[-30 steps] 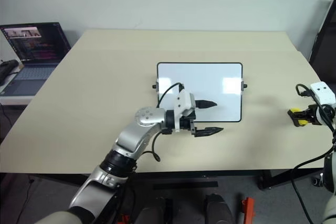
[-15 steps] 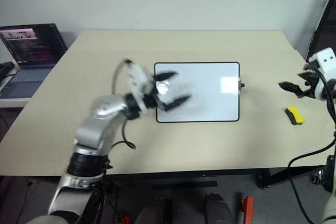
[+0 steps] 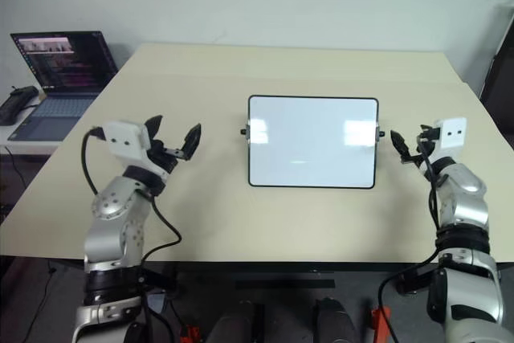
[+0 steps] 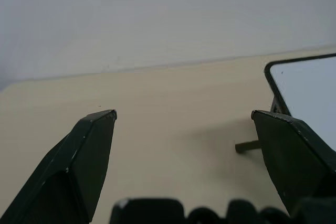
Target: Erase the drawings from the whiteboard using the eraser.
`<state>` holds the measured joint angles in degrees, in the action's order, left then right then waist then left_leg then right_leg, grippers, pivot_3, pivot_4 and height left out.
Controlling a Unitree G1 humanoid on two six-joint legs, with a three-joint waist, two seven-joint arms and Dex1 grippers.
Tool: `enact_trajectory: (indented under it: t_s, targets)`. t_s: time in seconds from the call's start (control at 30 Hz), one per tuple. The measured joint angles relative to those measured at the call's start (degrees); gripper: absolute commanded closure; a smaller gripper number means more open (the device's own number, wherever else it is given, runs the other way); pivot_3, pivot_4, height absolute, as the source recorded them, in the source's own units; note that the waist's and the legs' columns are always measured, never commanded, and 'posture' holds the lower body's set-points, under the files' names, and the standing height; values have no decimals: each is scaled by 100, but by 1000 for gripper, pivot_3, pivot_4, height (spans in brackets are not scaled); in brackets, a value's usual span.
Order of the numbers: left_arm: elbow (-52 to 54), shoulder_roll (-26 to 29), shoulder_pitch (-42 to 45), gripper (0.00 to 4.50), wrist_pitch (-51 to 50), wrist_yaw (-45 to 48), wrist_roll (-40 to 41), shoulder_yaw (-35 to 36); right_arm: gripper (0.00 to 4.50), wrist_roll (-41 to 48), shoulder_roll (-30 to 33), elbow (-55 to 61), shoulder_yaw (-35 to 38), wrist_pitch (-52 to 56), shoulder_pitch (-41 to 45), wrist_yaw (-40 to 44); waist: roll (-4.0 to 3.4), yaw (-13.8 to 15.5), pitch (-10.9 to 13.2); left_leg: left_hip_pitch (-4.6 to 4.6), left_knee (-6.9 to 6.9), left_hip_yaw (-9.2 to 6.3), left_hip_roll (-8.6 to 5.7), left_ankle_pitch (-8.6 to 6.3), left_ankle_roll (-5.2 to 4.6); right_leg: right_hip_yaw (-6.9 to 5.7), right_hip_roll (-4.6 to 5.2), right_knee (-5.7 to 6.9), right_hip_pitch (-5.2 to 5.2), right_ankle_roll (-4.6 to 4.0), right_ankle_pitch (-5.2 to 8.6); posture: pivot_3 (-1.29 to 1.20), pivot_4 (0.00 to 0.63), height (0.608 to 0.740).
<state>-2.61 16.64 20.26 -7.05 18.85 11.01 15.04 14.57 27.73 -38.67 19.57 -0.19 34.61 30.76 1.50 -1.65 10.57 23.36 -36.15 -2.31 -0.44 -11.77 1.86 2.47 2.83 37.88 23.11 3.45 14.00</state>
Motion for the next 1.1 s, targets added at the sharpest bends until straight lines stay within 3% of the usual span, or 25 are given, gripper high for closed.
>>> enact_trajectory:
  t_s: [0.2, 0.43, 1.1]
  targets:
    - [-1186, -530, -41, 0, 790, -652, -490, -301, 37, 14, -503, -7, 176, -390, -227, -906, 0, -5, 0, 0, 1, 4, 0, 0, 0, 3, 1, -1, 0, 0, 0, 0, 150, 740]
    - [-1967, -699, 134, 0, 1374, -1226, -662, -334, 37, 11, -878, 28, 52, -536, -479, -1145, 0, -22, 0, -2, 1, 5, 0, 0, 0, 5, -2, 2, 2, 0, 0, 0, 150, 740]
    - [-2655, -399, 722, 0, 1689, -1428, -625, -288, 37, -358, -1073, 29, -367, -1054, -485, -1612, 0, -19, 0, -1, 3, 3, 2, 0, 0, 3, -5, -1, 2, 0, 0, 0, 150, 740]
